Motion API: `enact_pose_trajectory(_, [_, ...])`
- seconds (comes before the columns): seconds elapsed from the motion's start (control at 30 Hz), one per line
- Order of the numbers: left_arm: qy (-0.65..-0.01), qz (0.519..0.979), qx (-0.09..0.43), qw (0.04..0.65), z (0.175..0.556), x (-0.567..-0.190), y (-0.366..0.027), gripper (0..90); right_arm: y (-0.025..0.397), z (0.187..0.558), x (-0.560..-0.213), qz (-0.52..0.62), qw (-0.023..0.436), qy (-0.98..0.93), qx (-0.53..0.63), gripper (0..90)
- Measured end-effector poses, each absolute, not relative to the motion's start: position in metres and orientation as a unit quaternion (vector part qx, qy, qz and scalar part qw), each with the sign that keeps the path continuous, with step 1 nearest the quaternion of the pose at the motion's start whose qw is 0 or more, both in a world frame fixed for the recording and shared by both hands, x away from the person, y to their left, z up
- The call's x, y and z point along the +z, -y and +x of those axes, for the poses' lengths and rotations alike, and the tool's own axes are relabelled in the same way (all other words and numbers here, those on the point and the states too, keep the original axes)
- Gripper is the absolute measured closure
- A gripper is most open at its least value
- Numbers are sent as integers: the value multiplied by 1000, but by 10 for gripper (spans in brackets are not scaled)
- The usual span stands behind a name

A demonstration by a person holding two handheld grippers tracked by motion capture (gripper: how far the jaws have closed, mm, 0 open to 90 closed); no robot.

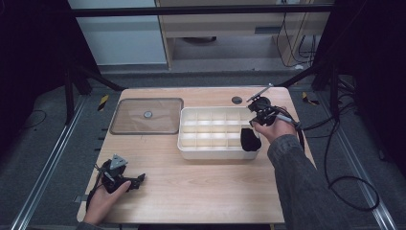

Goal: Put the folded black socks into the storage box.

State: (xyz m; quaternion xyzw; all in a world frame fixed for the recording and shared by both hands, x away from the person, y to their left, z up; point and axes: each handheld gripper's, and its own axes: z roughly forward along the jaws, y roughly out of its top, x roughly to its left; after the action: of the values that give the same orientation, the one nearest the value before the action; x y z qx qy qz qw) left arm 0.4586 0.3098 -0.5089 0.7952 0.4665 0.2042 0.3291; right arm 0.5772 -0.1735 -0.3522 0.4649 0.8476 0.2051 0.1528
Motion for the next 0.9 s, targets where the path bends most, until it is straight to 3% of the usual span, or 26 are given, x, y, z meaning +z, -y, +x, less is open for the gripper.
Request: enact_pose_trajectory(0.9, [-465, 797, 203, 327, 458, -509, -310, 0, 165, 578, -396, 468, 134, -855, 180, 900])
